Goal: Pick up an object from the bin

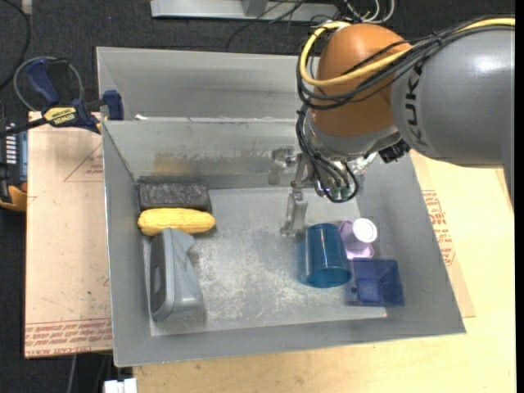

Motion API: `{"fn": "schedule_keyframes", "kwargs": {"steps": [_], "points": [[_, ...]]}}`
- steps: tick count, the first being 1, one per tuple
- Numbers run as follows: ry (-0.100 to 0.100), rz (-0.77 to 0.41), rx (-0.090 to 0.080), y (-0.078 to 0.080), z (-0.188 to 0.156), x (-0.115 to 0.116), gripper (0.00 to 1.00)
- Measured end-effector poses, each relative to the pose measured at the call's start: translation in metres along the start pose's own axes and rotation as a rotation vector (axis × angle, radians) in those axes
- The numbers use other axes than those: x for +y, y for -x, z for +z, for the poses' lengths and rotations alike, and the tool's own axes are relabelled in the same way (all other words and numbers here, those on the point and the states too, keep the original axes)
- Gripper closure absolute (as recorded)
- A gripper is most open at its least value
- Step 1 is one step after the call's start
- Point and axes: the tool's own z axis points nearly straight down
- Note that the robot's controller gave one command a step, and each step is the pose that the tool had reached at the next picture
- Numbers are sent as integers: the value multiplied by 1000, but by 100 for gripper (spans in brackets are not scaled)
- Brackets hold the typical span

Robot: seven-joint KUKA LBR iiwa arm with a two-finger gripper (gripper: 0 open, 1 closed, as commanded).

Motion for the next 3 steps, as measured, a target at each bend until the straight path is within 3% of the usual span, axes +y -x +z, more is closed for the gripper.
{"fn": "schedule_keyframes", "kwargs": {"steps": [1,2,3], "points": [[1,2,-8,1,-5,0,0],[-1,-154,-12,-3,107,159,0],[-1,-206,-10,-7,84,36,0]]}}
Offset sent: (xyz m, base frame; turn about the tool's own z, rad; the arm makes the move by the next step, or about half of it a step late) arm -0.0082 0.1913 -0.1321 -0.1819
